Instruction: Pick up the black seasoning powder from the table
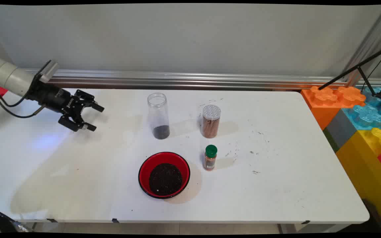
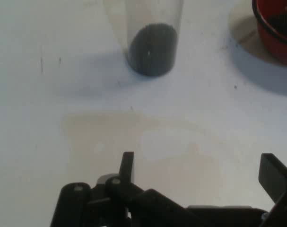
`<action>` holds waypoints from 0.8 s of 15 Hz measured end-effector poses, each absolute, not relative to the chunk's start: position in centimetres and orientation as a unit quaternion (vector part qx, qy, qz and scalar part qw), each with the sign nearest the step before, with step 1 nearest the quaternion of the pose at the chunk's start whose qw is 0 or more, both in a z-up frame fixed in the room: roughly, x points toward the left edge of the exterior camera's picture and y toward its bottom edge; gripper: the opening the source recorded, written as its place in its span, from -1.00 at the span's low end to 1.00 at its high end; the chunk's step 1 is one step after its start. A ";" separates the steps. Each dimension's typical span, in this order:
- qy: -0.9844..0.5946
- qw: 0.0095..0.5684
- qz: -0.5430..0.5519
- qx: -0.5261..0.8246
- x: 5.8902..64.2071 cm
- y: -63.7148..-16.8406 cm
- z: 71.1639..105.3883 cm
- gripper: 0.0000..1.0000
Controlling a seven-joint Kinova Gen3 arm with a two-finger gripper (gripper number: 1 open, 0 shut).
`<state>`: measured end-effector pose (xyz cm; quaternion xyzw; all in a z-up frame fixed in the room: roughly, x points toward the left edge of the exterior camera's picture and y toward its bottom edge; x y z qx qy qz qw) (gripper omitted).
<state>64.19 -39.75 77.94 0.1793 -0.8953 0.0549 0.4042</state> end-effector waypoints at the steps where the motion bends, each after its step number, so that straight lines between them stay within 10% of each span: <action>1: -0.892 0.411 0.057 0.181 63.9 -40.0 78.0 1.00; 12: -0.839 0.492 0.080 0.216 62.0 -42.0 77.3 1.00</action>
